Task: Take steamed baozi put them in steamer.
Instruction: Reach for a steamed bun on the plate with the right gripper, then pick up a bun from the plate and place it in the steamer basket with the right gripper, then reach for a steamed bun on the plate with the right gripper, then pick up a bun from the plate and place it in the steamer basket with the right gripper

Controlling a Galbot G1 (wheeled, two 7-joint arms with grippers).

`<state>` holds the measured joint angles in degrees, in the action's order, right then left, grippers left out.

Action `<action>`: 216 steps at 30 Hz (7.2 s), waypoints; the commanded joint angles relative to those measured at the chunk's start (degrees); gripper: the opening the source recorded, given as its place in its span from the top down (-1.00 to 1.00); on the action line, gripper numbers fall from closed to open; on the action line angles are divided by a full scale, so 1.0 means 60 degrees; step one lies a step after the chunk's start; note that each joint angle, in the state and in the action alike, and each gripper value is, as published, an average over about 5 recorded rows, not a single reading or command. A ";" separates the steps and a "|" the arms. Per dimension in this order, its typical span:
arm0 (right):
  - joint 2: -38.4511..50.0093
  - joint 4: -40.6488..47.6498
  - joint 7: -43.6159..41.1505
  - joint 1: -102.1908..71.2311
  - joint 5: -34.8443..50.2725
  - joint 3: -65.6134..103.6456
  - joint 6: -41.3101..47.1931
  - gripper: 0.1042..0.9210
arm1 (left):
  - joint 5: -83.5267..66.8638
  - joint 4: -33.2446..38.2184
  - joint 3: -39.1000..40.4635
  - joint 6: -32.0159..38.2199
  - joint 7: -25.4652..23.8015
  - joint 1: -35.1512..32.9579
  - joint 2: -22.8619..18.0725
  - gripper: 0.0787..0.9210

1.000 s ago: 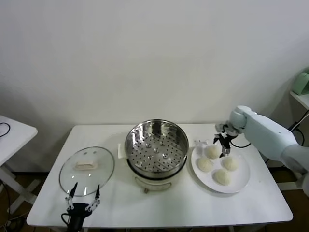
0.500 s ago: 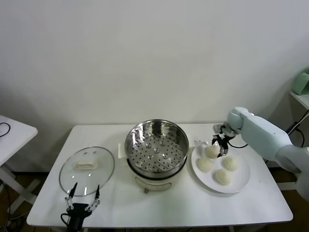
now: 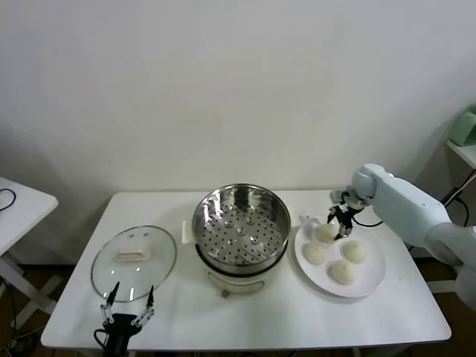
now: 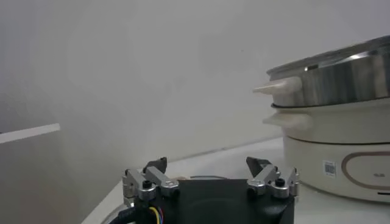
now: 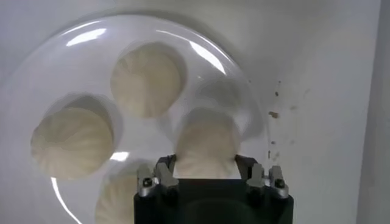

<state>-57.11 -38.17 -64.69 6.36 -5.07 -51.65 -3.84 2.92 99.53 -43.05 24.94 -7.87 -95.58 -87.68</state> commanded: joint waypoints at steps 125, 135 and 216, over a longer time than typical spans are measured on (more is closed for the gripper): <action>0.1664 -0.6819 0.2093 0.9099 0.8500 -1.1260 0.1310 -0.76 | 0.0768 -0.0198 -0.0054 0.0649 0.0282 -0.0112 -0.0084 -0.77; 0.2005 -0.6840 0.2678 0.6560 0.7238 -0.9315 0.2681 -0.76 | 0.0790 -0.0238 -0.0121 0.0659 0.0281 -0.0130 -0.0104 -0.77; -0.1074 -0.8119 0.1640 1.1001 1.0035 -0.8809 0.3002 -0.28 | 0.0872 -0.0408 -0.0287 0.0659 0.0269 0.0065 -0.0036 -0.77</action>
<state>-57.50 -80.17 -56.29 62.93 44.53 -107.25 9.96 8.25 96.97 -44.82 28.89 -6.22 -95.32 -87.92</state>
